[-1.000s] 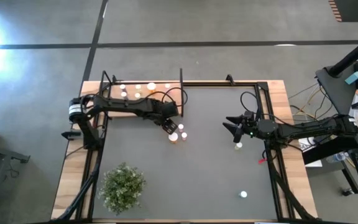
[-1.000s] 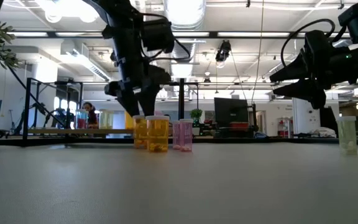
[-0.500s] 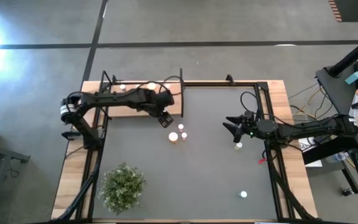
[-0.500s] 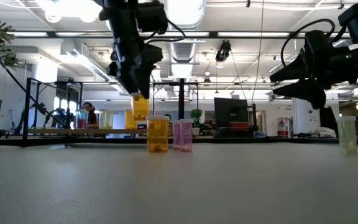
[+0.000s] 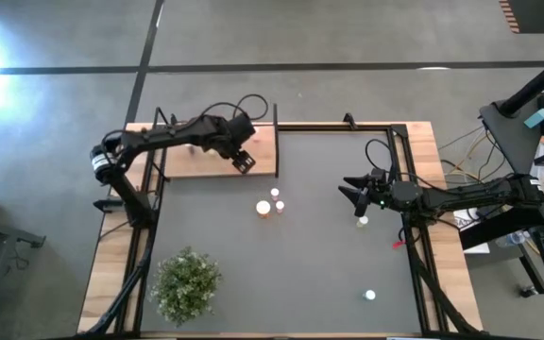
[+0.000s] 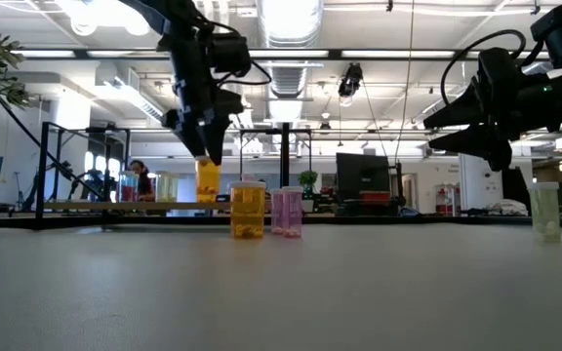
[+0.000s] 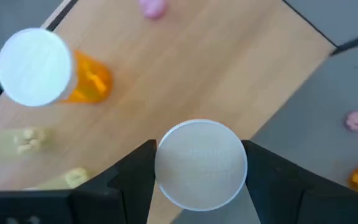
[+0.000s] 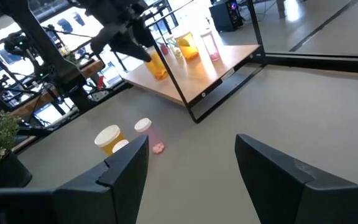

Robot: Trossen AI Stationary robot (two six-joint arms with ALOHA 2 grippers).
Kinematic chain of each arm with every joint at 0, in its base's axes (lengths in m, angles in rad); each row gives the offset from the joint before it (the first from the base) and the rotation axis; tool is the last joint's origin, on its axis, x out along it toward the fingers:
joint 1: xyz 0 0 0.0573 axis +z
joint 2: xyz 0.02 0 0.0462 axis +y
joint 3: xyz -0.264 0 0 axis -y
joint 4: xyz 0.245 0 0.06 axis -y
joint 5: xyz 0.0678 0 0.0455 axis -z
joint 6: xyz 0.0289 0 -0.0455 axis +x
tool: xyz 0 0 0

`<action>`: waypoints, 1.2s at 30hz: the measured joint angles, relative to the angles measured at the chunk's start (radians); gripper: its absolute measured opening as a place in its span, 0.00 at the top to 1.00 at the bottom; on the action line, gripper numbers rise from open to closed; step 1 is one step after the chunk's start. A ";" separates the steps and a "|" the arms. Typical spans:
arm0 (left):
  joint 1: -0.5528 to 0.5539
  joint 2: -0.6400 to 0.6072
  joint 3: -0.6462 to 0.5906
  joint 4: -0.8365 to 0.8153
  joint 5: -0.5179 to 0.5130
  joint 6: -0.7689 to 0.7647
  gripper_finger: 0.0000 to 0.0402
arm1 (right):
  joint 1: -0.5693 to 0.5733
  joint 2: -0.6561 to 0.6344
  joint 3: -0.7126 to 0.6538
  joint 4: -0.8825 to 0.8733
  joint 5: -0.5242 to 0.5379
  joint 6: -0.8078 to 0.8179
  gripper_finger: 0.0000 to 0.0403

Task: Pick and place medicine bottles onto shelf by color
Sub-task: Put the orange pill bottle on the shelf

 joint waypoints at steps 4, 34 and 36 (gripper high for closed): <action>0.037 0.003 -0.001 0.004 0.003 -0.002 0.51 | 0.000 0.000 0.000 0.000 0.000 0.000 0.43; 0.166 0.047 -0.008 0.048 -0.001 -0.008 0.49 | 0.000 0.000 0.000 0.003 0.000 0.000 0.43; 0.166 0.048 -0.008 0.048 -0.003 -0.008 0.49 | 0.000 0.000 0.000 0.003 0.000 0.000 0.43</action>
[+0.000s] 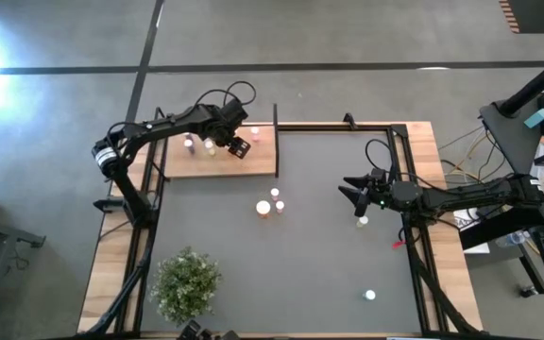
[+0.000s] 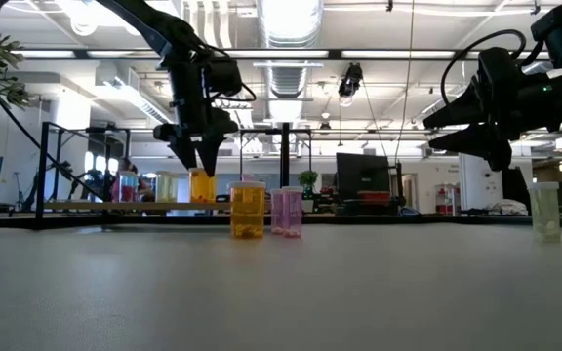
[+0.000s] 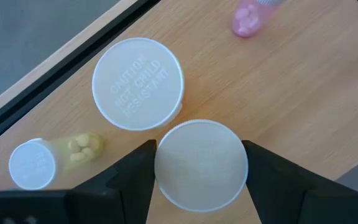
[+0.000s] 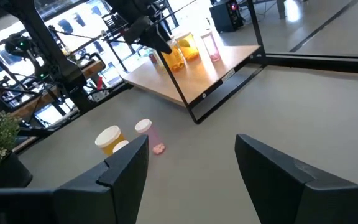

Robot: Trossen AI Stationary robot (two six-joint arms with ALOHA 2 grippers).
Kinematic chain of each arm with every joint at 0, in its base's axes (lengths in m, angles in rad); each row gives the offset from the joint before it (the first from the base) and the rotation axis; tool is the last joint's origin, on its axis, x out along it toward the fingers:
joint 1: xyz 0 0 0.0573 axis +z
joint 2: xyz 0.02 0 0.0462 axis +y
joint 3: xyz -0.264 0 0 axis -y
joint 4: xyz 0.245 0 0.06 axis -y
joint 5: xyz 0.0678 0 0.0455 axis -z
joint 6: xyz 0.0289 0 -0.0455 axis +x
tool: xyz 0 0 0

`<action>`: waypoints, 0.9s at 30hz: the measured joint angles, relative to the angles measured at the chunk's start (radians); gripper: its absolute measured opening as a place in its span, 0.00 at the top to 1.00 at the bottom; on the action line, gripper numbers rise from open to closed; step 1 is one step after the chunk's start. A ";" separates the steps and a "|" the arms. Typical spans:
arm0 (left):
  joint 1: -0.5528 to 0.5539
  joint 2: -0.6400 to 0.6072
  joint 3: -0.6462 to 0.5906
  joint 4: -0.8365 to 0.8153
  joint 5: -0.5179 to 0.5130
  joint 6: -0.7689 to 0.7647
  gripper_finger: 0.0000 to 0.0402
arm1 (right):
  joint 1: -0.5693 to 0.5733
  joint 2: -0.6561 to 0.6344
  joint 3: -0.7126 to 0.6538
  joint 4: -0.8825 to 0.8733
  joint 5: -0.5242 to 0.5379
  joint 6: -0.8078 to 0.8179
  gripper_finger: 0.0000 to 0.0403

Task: Pick and place medicine bottles onto shelf by color
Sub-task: Put the orange pill bottle on the shelf, then put the top pink pill bottle on the shelf

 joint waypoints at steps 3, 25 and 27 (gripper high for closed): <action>0.000 0.000 0.000 0.000 0.000 0.000 0.49 | 0.000 0.000 0.000 0.000 0.000 0.000 0.43; -0.003 -0.054 0.020 0.000 -0.004 -0.015 0.38 | 0.000 0.000 0.000 0.000 0.000 0.000 0.43; -0.009 -0.075 0.020 0.000 -0.005 -0.014 0.38 | 0.000 0.000 0.000 0.000 0.000 0.000 0.43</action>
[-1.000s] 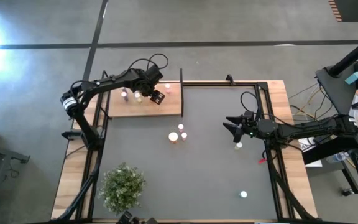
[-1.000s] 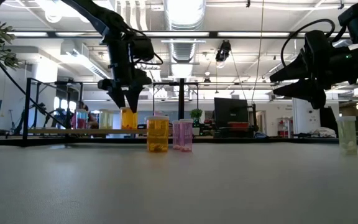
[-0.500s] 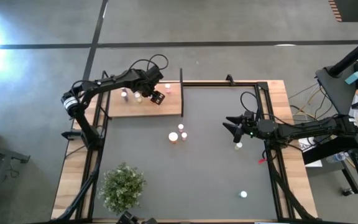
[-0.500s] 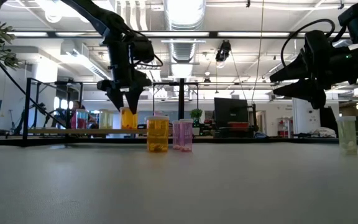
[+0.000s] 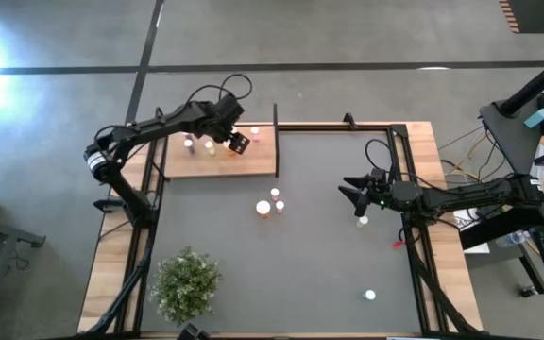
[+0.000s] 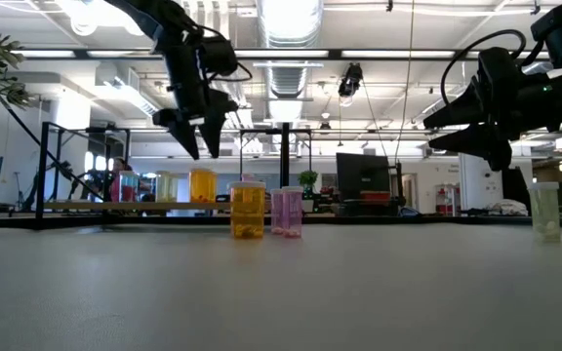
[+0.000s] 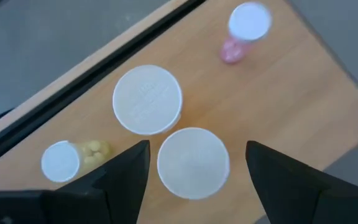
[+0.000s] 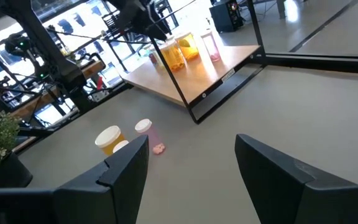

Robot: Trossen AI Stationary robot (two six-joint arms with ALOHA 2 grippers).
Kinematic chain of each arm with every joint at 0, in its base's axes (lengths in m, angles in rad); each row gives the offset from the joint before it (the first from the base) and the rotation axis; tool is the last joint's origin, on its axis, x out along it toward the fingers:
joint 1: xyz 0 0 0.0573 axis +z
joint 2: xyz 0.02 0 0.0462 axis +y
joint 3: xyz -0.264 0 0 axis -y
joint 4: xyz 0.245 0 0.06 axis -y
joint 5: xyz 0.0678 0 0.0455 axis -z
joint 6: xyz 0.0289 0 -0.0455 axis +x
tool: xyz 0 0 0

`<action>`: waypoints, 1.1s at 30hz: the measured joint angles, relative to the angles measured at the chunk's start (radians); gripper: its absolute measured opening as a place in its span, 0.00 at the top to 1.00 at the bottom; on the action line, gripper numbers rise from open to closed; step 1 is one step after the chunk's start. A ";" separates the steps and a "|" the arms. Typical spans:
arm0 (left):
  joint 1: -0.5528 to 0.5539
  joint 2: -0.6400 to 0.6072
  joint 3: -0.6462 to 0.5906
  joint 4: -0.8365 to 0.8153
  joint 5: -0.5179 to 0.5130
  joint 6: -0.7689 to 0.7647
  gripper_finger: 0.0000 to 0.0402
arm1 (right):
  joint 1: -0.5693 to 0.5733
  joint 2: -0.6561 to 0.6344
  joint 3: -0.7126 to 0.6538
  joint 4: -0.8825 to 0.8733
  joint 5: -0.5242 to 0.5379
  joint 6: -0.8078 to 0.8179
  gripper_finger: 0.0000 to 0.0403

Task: Pick and place medicine bottles onto shelf by color
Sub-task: Put the top pink pill bottle on the shelf

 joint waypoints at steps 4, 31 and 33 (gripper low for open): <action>-0.021 -0.043 0.000 0.004 -0.008 0.038 0.38 | 0.000 0.000 0.000 0.000 0.000 0.000 0.43; -0.472 -0.071 -0.140 0.363 -0.010 0.310 0.38 | 0.000 0.000 0.000 -0.001 0.000 0.000 0.43; -0.487 -0.071 -0.180 0.428 -0.010 0.311 0.38 | 0.000 0.000 0.000 -0.001 0.000 0.000 0.43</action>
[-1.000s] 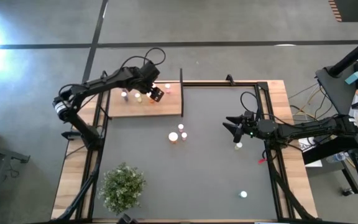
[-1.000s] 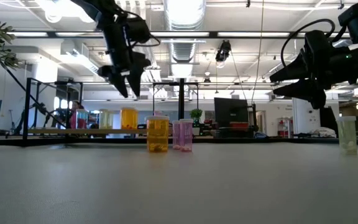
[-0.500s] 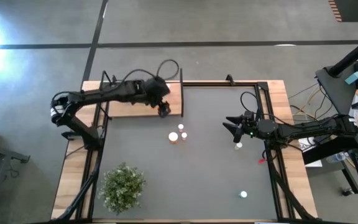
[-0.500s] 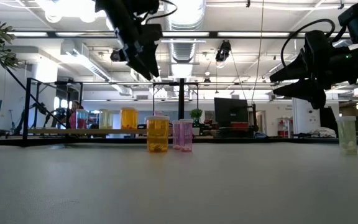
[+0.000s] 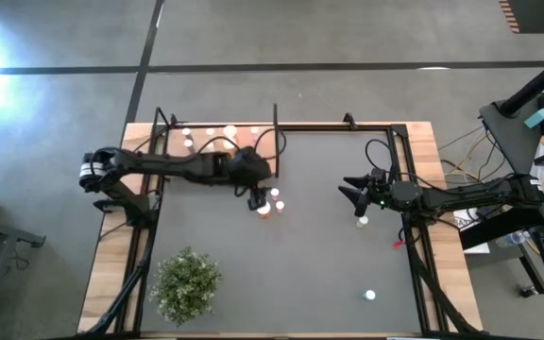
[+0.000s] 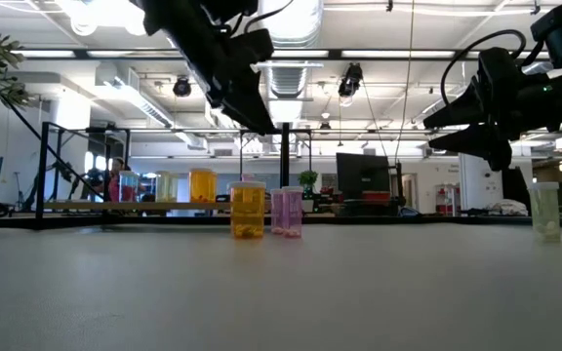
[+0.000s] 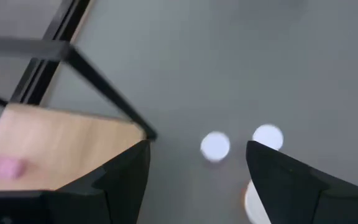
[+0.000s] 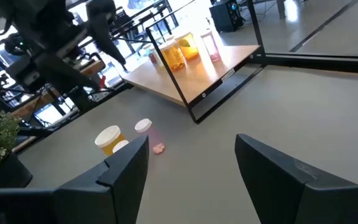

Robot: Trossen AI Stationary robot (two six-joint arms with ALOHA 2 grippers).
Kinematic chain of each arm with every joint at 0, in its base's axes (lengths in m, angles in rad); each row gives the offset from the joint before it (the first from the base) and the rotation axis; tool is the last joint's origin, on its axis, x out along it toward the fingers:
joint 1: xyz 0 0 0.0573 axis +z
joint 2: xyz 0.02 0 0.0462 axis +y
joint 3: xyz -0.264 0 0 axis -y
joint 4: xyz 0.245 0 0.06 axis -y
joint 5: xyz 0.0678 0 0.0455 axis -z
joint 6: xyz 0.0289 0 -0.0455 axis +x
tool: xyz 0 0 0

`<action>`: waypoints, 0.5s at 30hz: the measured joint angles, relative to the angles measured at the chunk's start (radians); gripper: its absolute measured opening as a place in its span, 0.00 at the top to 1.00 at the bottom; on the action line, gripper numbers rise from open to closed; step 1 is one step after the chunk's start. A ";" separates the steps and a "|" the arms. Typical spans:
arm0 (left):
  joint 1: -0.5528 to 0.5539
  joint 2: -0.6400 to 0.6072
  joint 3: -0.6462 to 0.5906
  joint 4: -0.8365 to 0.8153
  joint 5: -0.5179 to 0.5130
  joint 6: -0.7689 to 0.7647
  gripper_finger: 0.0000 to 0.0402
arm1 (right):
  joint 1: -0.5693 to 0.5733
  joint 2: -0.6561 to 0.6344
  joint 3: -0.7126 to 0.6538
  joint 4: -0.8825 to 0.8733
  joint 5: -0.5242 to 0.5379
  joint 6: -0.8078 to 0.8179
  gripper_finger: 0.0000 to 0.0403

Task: Pick and place medicine bottles onto shelf by color
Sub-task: Put the top pink pill bottle on the shelf

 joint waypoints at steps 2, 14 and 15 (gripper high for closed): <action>-0.011 0.000 -0.041 0.070 0.000 0.000 0.38 | 0.000 0.000 0.000 0.000 0.000 0.000 0.43; -0.026 0.000 -0.308 0.545 0.014 -0.005 0.38 | 0.000 0.000 0.000 0.001 0.000 0.000 0.43; -0.027 0.000 -0.323 0.565 0.016 -0.005 0.38 | 0.000 0.000 0.000 0.001 0.000 0.000 0.43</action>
